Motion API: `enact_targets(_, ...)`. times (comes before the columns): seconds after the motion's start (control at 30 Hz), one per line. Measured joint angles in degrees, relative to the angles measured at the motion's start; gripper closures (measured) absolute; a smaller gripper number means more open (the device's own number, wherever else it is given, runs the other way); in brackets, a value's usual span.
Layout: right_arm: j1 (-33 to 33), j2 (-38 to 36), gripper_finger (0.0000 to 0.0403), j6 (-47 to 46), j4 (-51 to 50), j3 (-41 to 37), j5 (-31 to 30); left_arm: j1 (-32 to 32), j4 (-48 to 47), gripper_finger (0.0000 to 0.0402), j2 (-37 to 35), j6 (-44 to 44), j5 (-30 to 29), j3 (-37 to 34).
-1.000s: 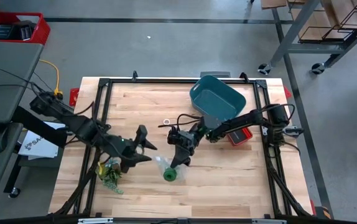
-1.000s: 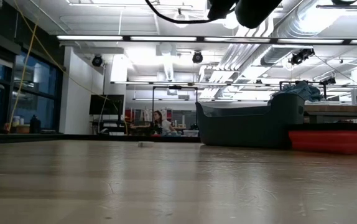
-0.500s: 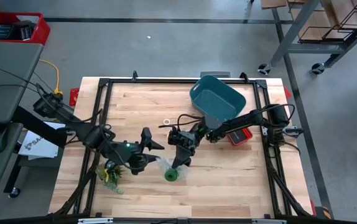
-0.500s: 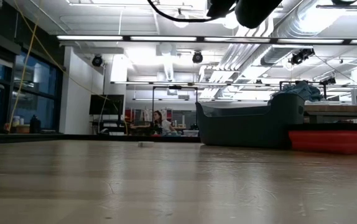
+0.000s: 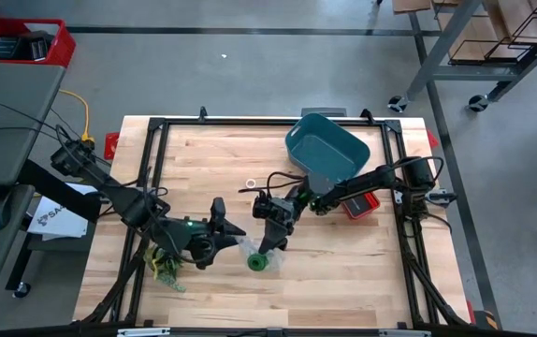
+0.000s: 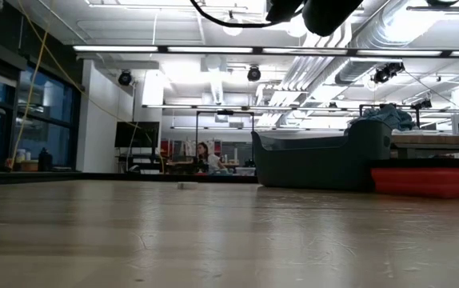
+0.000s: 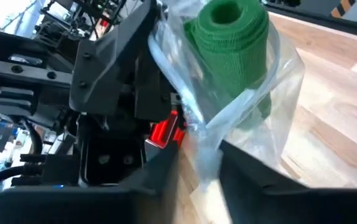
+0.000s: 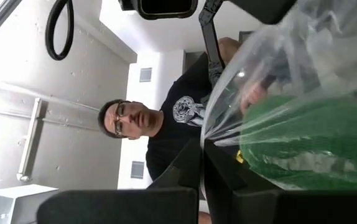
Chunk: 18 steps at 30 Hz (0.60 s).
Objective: Roll bandage
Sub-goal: Put the green bandage into the transparent zip bag
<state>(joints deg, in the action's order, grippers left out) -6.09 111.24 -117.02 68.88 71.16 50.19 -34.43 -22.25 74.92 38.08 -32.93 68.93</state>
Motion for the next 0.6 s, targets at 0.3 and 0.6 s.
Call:
enact_targets(0.3, 0.0, 0.0, 0.0402, 1.6, 0.0, 0.0, -2.0, -0.2, 0.3, 0.0378, 0.3, -2.2, -0.7, 0.0)
enact_targets(0.6, -0.1, 0.0, 0.0383, 2.7, -2.3, 0.0, -6.5, -3.4, -5.8, 0.0389, -1.7, -13.6, -1.8, 0.0)
